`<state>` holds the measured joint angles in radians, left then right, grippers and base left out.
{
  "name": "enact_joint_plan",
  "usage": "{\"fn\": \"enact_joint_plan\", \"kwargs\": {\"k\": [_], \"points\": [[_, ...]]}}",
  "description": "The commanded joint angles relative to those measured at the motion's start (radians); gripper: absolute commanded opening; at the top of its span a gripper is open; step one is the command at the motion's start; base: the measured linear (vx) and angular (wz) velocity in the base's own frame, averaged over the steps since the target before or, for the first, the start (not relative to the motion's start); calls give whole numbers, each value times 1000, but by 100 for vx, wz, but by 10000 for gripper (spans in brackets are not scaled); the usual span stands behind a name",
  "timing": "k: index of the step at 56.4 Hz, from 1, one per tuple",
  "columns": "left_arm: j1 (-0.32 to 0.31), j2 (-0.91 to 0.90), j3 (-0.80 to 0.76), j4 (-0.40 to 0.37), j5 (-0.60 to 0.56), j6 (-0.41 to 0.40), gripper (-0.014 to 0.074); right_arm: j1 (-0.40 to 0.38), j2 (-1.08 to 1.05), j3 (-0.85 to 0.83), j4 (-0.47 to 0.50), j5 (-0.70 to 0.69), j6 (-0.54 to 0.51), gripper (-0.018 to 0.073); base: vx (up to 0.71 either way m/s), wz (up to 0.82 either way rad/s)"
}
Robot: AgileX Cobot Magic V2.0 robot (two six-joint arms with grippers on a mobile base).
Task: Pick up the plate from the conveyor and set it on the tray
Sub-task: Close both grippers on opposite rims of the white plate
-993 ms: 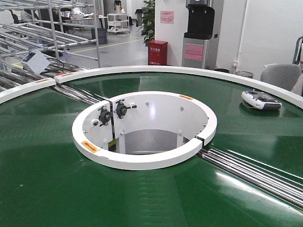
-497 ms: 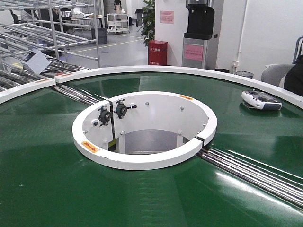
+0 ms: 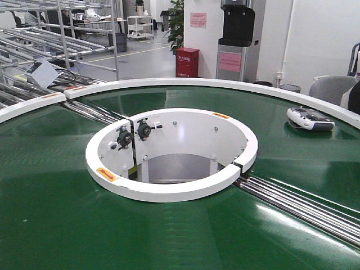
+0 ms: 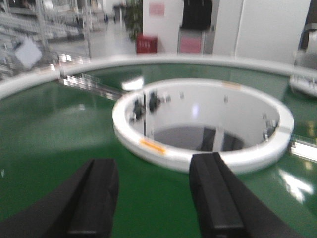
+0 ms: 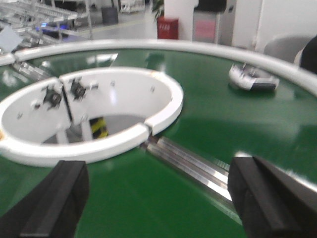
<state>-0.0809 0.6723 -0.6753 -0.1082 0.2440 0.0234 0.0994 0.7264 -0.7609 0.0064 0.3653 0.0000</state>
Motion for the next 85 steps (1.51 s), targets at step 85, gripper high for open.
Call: {"fn": "enact_joint_plan", "kwargs": {"k": [85], "points": [[-69, 916, -157, -187, 365, 133, 449, 149, 965, -209, -121, 293, 142, 463, 0, 0]]}}
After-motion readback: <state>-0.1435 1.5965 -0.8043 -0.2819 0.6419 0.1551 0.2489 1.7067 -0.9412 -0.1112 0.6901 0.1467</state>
